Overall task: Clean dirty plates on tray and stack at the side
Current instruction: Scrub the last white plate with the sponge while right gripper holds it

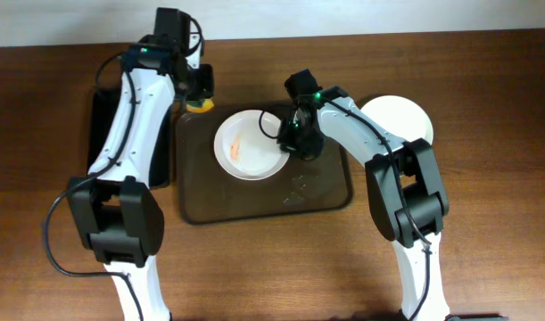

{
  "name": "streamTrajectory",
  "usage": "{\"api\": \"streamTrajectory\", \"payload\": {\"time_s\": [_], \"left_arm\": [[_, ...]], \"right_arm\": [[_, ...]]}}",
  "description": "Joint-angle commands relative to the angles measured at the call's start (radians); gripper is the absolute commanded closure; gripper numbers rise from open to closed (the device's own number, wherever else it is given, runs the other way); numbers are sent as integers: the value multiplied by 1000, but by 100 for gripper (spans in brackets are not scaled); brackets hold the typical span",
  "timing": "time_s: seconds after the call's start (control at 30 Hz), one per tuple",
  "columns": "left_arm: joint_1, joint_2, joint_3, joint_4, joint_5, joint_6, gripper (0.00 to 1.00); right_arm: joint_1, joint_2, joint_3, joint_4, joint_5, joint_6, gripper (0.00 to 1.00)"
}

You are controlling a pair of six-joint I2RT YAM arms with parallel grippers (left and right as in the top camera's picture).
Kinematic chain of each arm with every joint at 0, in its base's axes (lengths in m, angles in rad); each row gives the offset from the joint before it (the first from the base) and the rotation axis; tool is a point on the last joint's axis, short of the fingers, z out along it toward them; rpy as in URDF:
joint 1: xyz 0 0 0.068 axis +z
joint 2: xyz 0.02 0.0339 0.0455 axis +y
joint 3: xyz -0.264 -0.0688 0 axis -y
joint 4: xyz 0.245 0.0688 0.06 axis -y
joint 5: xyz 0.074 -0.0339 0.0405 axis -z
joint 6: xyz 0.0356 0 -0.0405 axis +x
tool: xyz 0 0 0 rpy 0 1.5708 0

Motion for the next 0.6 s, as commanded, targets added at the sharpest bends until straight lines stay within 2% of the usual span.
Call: {"api": "streamTrajectory", "payload": {"time_s": [0.0, 0.03, 0.1, 0.2, 0.23, 0.3, 0.43, 0.57], "left_arm": [[-18, 42, 8, -15, 11, -12, 100], [-18, 53, 8, -23, 11, -13, 100], [-18, 76, 8, -47, 51, -12, 99], [-22, 94, 8, -49, 98, -11, 99], [-24, 95, 8, -56, 101, 5, 99], [-25, 97, 8, -76, 153, 104, 100], [-25, 159, 8, -89, 180, 199, 100], [-27, 255, 8, -69, 304, 404, 100]], "right_arm": [[-5, 25, -21, 17, 91, 8, 40], [-7, 25, -21, 43, 76, -31, 42], [-7, 25, -21, 55, 78, -45, 56], [-5, 25, -24, 51, 85, -44, 93], [-5, 25, -30, 52, 85, -44, 96], [-5, 25, -34, 53, 84, -44, 96], [-5, 25, -34, 59, 77, -44, 96], [-5, 25, -34, 59, 77, -44, 96]]}}
